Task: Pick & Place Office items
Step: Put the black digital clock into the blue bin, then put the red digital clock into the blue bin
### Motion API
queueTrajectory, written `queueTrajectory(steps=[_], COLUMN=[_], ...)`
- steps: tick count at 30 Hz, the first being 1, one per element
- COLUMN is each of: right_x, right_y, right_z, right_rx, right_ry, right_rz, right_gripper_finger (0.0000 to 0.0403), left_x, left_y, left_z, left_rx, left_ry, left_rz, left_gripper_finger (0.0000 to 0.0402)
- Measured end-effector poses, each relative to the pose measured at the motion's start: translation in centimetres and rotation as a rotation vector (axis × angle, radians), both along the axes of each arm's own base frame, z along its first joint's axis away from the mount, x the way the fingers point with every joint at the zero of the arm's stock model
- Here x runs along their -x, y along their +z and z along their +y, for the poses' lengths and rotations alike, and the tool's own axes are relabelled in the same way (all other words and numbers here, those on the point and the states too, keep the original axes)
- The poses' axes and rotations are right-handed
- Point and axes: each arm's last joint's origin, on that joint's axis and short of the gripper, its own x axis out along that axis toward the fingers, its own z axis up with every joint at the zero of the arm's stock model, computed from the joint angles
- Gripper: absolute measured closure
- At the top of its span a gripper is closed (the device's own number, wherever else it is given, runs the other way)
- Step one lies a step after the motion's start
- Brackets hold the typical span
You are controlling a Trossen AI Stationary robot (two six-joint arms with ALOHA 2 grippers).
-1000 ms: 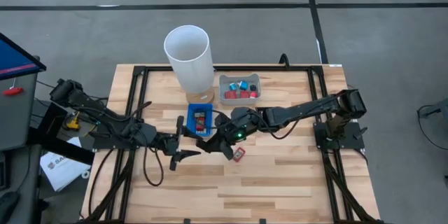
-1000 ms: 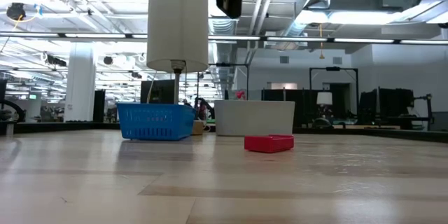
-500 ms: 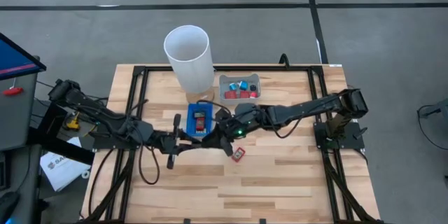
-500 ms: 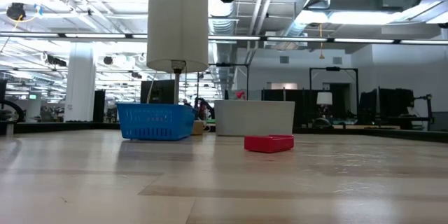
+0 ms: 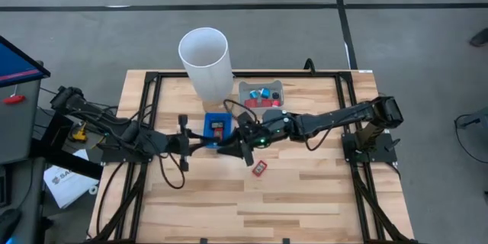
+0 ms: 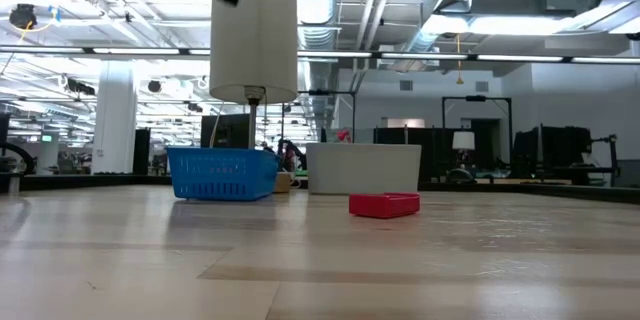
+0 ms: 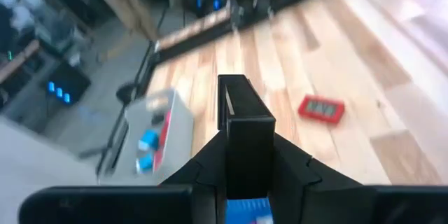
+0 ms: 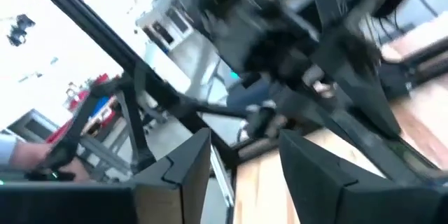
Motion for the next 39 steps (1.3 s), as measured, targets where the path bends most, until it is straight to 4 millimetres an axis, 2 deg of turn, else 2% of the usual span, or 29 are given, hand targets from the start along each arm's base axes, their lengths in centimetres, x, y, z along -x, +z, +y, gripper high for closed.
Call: queueTrajectory(steps=[5,9,13,17,25,30,33,39], right_x=[0.7,1.7,3.1,4.5,6.4,7.7,8.8,10.6], right_y=[0.8,1.2,1.3,1.3,0.0,-1.3,-2.2,-4.2], right_z=[1.1,2.3,3.7,4.6,6.0,6.7,7.3,8.7], right_rx=[0.004,0.018,0.037,0.040,0.075,0.142,0.250,0.623], right_ry=[-0.025,-0.037,-0.065,-0.101,-0.167,-0.177,-0.145,0.052], right_rz=[-0.004,0.041,0.132,0.223,0.419,0.563,0.657,0.703], right_gripper_finger=[0.0237,0.0240,0.0240,0.0234,0.0217,0.0209,0.0203,0.0189], left_x=[0.7,0.9,0.9,0.7,0.3,0.0,-0.1,0.7], left_y=[-1.6,-4.0,-6.3,-7.5,-7.8,-7.3,-6.5,-4.7], left_z=[0.5,0.9,1.5,2.4,3.9,4.1,3.8,2.4], left_rx=[0.053,0.124,0.248,0.343,0.392,0.415,0.458,0.485], left_ry=[0.089,0.135,0.172,0.229,0.267,0.265,0.202,0.021], left_rz=[0.103,0.137,0.134,0.075,0.037,-0.018,-0.075,-0.162], left_gripper_finger=[0.0339,0.0338,0.0338,0.0328,0.0269,0.0235,0.0219,0.0197])
